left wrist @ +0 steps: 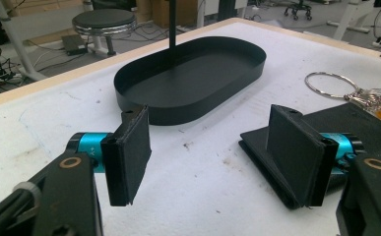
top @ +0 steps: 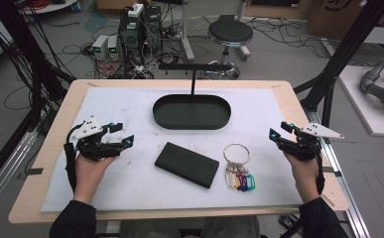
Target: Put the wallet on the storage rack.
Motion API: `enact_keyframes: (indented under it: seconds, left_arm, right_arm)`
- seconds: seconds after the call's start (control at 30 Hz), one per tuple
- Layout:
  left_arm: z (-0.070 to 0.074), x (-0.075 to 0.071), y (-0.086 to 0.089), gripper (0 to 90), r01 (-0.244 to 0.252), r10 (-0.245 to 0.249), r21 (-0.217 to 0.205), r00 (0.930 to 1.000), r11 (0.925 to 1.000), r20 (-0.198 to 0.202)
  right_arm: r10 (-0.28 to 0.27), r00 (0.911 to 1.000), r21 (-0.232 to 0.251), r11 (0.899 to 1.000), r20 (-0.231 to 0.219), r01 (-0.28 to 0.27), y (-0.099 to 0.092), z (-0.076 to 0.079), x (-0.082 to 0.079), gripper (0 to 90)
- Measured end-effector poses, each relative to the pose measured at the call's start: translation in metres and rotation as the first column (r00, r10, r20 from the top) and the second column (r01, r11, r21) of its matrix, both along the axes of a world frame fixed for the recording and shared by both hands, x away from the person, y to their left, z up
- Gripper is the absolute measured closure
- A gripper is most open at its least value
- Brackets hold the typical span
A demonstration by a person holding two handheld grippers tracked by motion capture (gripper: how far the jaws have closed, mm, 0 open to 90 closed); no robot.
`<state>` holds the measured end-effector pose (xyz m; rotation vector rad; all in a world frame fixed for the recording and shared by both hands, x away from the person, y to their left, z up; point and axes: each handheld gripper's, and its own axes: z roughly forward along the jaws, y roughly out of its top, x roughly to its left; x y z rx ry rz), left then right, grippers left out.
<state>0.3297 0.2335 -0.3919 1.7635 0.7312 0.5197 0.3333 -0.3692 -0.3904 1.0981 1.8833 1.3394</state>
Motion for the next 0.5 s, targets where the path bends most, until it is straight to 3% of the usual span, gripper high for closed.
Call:
enact_keyframes:
  seconds: [0.27,0.37,0.5]
  left_arm:
    - [-0.004,-0.001,-0.003,32.0,-0.028,0.028,-0.047,0.9996,0.9985,0.0]
    - [-0.004,-0.005,-0.01,30.4,-0.018,0.015,-0.066,0.9993,0.9976,-0.033]
    - [-0.018,-0.02,-0.023,29.2,0.044,-0.048,-0.061,0.9966,0.9971,-0.067]
  right_arm:
    - [-0.007,0.9999,-0.015,1.0,0.008,0.007,0.005,0.0,0.001,40.0]
    - [-0.007,0.9998,-0.015,1.0,0.018,0.007,0.004,0.001,-0.003,39.3]
    - [-0.016,0.9997,-0.024,1.0,0.016,0.016,0.001,0.001,-0.005,39.3]
